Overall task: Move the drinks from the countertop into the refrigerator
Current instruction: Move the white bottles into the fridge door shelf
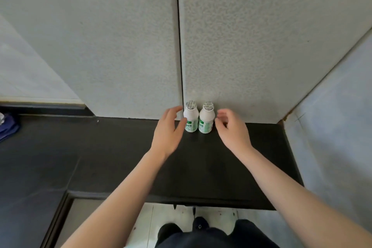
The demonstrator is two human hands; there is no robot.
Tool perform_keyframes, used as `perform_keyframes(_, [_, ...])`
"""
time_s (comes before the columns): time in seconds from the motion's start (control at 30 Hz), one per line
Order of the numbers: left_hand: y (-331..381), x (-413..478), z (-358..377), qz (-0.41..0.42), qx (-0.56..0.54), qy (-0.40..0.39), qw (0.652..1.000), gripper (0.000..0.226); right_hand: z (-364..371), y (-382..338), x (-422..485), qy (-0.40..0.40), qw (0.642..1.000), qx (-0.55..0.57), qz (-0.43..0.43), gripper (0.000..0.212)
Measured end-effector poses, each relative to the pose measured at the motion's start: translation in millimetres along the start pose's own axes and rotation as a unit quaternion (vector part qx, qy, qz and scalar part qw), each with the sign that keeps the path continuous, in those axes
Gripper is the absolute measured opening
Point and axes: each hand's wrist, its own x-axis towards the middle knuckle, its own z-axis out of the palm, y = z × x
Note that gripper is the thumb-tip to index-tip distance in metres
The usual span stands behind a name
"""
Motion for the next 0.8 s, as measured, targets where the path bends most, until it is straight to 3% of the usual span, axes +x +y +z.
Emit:
perform_keyframes(0.2, [2.5, 38.8, 21.1, 0.064, 0.059, -0.055, 0.995, 0.043, 11.6, -4.9, 27.4, -0.019, 0.994, -0.076, -0.072, 0.039])
perform_keyframes(0.5, [-7.4, 38.1, 34.4, 0.021, 0.053, 0.025, 0.998, 0.019, 21.3, 4.9, 37.2, -0.006, 0.986, -0.121, -0.116, 0.036])
perform_keyframes(0.8, [-17.9, 32.7, 35.9, -0.007, -0.002, 0.07, 0.998, 0.014, 21.8, 17.2, 31.4, 0.009, 0.988, -0.103, -0.111, 0.043])
